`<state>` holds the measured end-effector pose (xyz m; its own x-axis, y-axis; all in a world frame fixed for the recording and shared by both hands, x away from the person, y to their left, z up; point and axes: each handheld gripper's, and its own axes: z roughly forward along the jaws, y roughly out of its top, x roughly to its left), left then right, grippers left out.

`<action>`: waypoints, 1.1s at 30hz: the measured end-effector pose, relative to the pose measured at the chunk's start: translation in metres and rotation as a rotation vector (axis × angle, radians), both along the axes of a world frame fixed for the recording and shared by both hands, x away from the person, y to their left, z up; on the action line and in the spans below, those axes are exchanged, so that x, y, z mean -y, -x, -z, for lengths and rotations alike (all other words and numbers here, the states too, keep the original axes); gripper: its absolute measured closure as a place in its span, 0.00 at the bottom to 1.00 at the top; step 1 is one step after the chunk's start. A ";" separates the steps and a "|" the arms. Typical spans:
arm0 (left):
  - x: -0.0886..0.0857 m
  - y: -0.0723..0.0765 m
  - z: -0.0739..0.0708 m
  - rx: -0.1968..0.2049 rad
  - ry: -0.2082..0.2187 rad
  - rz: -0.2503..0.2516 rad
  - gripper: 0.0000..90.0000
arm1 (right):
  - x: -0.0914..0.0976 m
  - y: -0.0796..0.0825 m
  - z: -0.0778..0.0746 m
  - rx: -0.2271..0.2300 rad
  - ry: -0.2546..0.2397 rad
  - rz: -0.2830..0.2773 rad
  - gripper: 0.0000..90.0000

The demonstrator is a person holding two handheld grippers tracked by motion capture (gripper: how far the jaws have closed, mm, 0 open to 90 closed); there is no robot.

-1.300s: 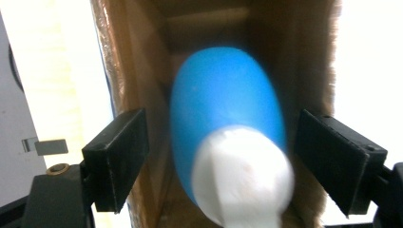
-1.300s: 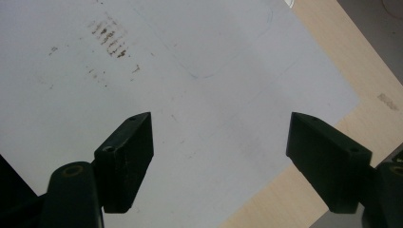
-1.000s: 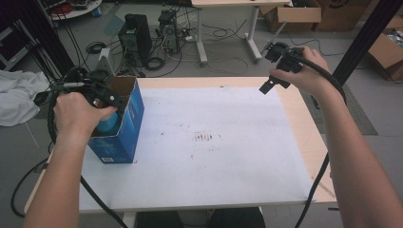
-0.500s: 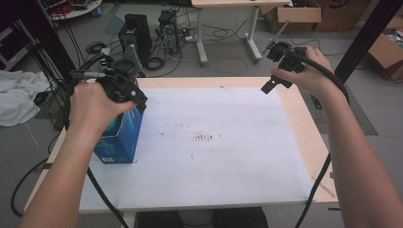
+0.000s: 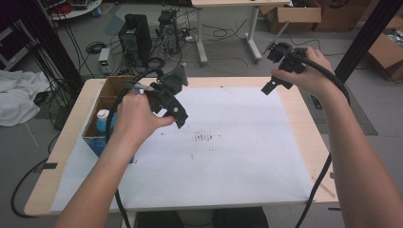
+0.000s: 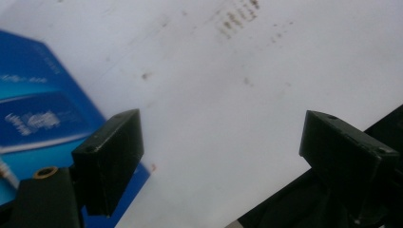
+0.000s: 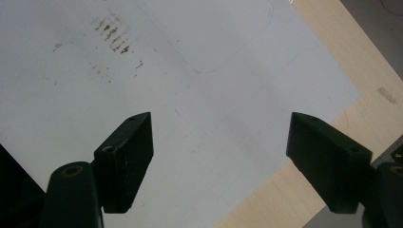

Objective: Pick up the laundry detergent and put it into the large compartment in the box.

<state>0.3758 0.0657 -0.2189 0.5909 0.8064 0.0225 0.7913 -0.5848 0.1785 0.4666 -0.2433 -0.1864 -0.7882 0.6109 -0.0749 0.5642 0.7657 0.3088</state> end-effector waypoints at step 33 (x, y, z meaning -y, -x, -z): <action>0.044 0.000 0.034 -0.048 0.001 0.100 0.17 | 0.001 -0.001 0.007 -0.018 0.009 0.007 0.26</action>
<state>0.3755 0.0215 -0.2527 0.6689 0.7433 -0.0086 0.7366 -0.6612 0.1420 0.4681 -0.2439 -0.1933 -0.7852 0.6156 -0.0666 0.5747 0.7647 0.2916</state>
